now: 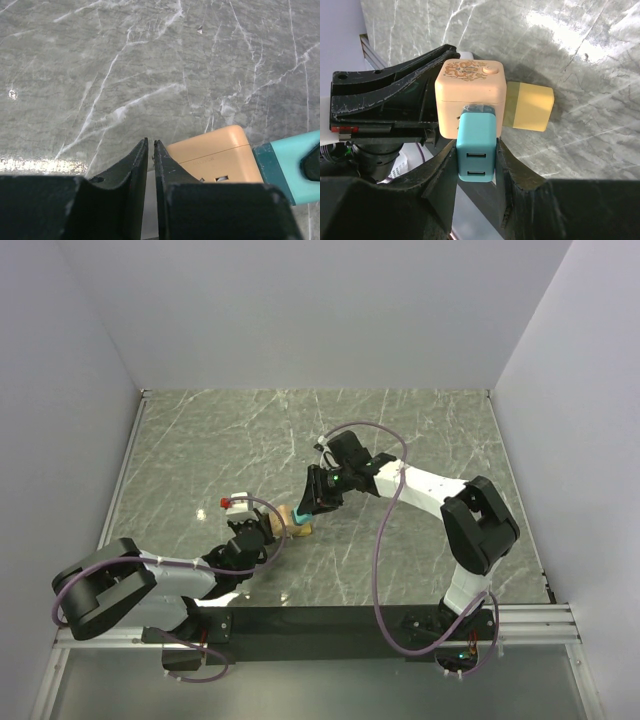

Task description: Insert the plug

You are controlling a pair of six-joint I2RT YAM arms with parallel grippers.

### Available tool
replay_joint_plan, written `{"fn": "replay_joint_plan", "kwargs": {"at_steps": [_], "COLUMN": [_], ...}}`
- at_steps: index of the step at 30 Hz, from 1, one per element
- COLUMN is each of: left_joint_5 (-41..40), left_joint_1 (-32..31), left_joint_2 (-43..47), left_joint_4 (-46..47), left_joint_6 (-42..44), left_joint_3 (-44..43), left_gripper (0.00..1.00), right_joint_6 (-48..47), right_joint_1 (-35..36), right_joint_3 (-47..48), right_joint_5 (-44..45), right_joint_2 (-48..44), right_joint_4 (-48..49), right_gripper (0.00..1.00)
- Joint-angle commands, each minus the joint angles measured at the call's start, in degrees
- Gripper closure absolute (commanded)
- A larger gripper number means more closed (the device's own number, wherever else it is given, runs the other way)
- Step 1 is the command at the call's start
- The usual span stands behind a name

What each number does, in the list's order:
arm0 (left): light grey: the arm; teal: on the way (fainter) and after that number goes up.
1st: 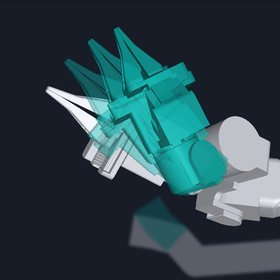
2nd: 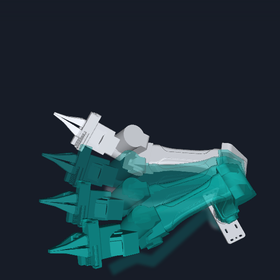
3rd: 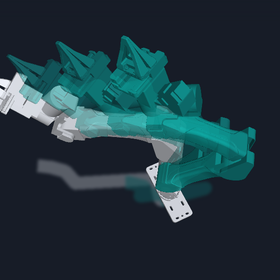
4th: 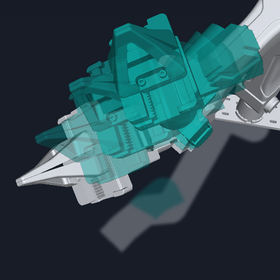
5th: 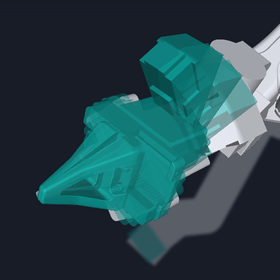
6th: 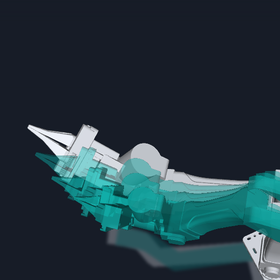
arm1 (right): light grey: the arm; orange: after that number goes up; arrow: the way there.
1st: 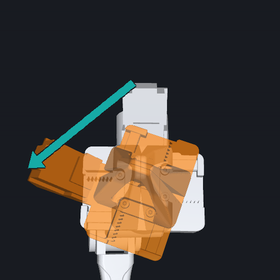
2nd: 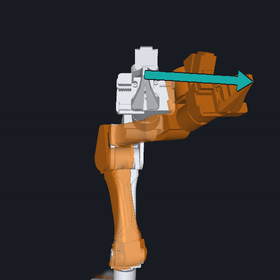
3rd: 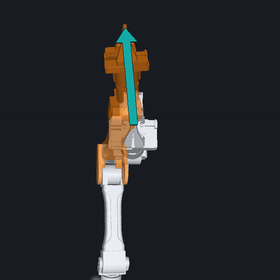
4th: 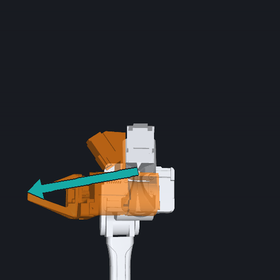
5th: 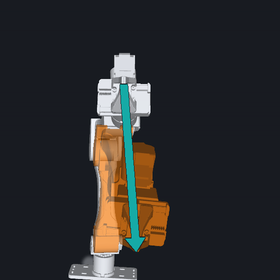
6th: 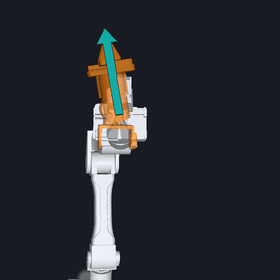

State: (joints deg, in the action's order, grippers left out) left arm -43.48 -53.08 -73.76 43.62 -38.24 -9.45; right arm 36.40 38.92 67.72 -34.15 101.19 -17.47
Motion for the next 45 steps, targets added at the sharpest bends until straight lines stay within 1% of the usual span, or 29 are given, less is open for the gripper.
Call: {"fn": "replay_joint_plan", "kwargs": {"at_steps": [1, 6, 9, 12, 13, 15, 16, 19, 22, 25, 33, 35, 36, 40, 41, 43, 44, 45], "left_joint_5": [16.8, 16.6, 15.8, 14.0, 13.5, 12.4, 12.1, 11.2, 8.2, 5.4, 0.9, 0.2, 0.0, -0.6, -1.0, -1.6, -1.8, -2.1], "left_joint_1": [-3.4, -3.4, -3.4, -3.4, -3.4, -3.4, -3.3, -3.4, -3.3, -3.3, -3.3, -3.2, -3.2, -3.0, -3.0, -3.0, -3.1, -3.0], "left_joint_2": [-0.9, -0.1, 1.2, 3.5, 4.2, 6.0, 6.6, 8.7, 11.0, 15.1, 23.4, 26.2, 27.0, 31.3, 31.9, 33.1, 33.2, 33.5], "left_joint_4": [6.0, 5.6, 4.0, 1.4, 0.9, -1.2, -1.8, -3.2, -6.5, -8.9, -15.2, -16.9, -17.4, -20.1, -21.1, -22.0, -22.2, -22.3], "left_joint_6": [-3.2, -3.2, -3.0, -2.3, -2.0, -0.9, -0.4, 1.0, 2.1, 3.2, 5.5, 5.4, 5.4, 5.0, 4.8, 4.4, 4.1, 4.0], "left_joint_3": [-4.5, -4.3, -4.4, -4.9, -5.0, -5.8, -6.1, -6.8, -7.6, -7.2, -6.1, -5.7, -5.6, -5.0, -5.0, -4.9, -4.4, -4.2], "left_gripper": [0.82, 0.82, 0.81, 0.71, 0.61, 0.51, 0.43, 0.34, 0.32, 0.31, 0.3, 0.3, 0.29, 0.29, 0.29, 0.29, 0.29, 0.29], "right_joint_6": [0.4, -0.9, -1.7, -1.9, -1.9, -2.2, -2.5, -3.0, -3.3, -3.9, -4.4, -4.3, -4.2, -4.5, -4.7, -4.8, -4.8, -4.9], "right_joint_1": [7.6, 7.5, 6.8, 4.9, 4.2, 2.6, 2.0, 0.0, -2.1, -3.4, -5.3, -5.4, -5.3, -5.4, -5.3, -5.3, -5.2, -4.8], "right_joint_3": [-3.0, -2.0, -1.1, -1.6, -1.9, -2.6, -2.8, -3.5, -5.1, -6.5, -8.0, -8.0, -8.0, -8.0, -8.3, -9.5, -10.4, -11.4], "right_joint_5": [-1.2, 0.0, 1.0, 1.9, 2.2, 2.9, 3.7, 5.2, 6.5, 8.7, 14.4, 15.0, 15.0, 15.3, 15.3, 16.1, 16.9, 18.0], "right_joint_2": [4.7, 4.0, 3.5, 2.3, 1.0, 0.0, -0.9, -2.8, -5.1, -6.8, -9.0, -9.2, -9.3, -9.8, -10.0, -10.2, -10.6, -10.9], "right_joint_4": [5.8, 3.7, 2.7, 3.2, 3.8, 4.6, 4.6, 5.1, 6.3, 6.7, 8.4, 8.8, 9.1, 9.6, 9.8, 10.3, 10.8, 12.1], "right_gripper": [1.0, 1.0, 1.0, 1.0, 1.0, 1.0, 1.0, 1.0, 1.0, 1.0, 1.0, 0.94, 0.85, 0.68, 0.66, 0.65, 0.67, 0.72]}}
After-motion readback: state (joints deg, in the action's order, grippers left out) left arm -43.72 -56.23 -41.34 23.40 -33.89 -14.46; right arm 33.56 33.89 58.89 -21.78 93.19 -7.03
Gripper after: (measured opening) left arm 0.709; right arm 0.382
